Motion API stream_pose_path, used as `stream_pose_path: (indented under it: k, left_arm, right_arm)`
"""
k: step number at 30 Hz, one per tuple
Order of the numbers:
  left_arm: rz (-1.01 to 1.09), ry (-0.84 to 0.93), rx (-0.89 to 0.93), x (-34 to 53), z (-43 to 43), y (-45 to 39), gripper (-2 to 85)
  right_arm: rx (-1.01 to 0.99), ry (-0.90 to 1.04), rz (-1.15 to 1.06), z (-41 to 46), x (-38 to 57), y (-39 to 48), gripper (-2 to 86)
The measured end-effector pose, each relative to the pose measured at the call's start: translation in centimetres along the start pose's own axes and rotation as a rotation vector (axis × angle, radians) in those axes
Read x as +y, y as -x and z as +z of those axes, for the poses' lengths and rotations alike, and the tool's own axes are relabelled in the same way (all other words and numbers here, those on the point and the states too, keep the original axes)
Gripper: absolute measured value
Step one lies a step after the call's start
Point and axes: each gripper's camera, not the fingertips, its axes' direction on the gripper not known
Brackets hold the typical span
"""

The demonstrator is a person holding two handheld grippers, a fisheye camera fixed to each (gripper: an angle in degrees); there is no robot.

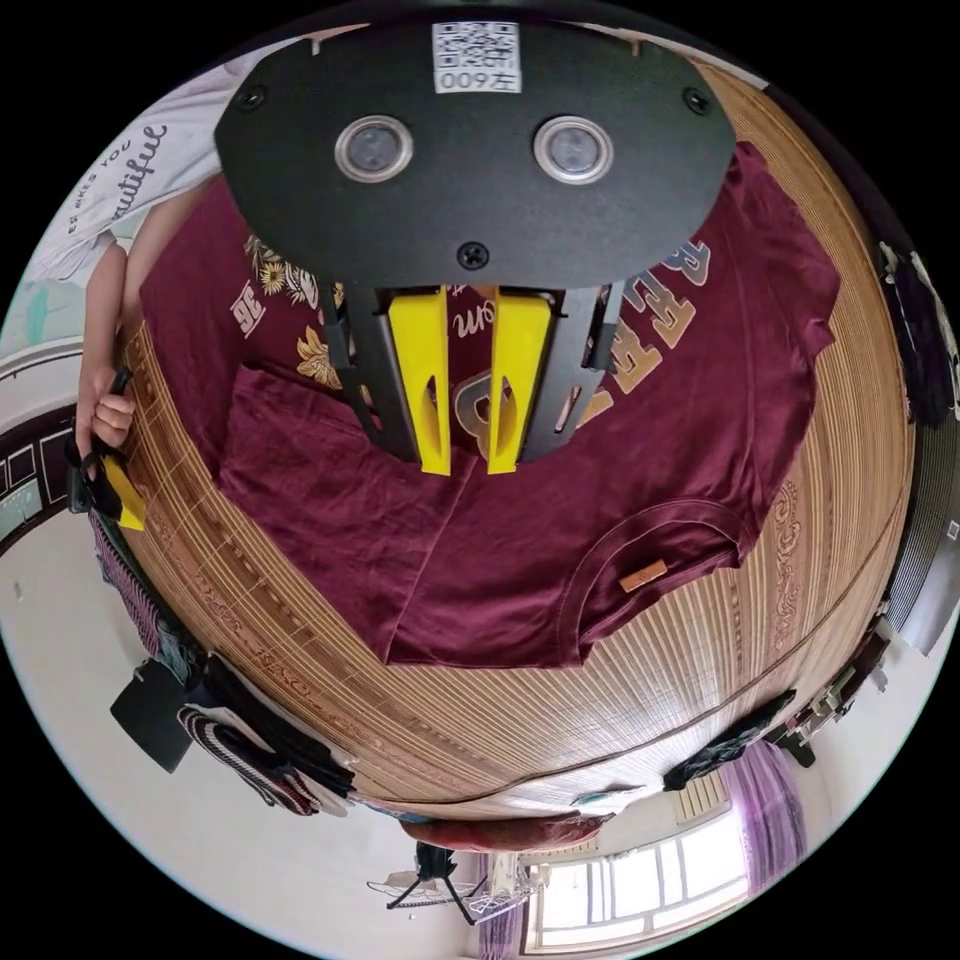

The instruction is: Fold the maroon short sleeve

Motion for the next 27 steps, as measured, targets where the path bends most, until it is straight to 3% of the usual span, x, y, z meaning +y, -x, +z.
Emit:
stream_pose_path:
  k: [18,27]
  left_arm:
    - [0.024,-0.036,0.023,-0.1,-3.9,1.9,1.5]
    - [0.048,0.045,-0.022,-1.0,-3.6,2.3,1.6]
  right_arm:
    - [0.039,0.044,0.067,0.9,-0.7,-0.9,-0.9]
    - [0.036,0.043,0.066,0.9,-0.6,-0.9,-0.9]
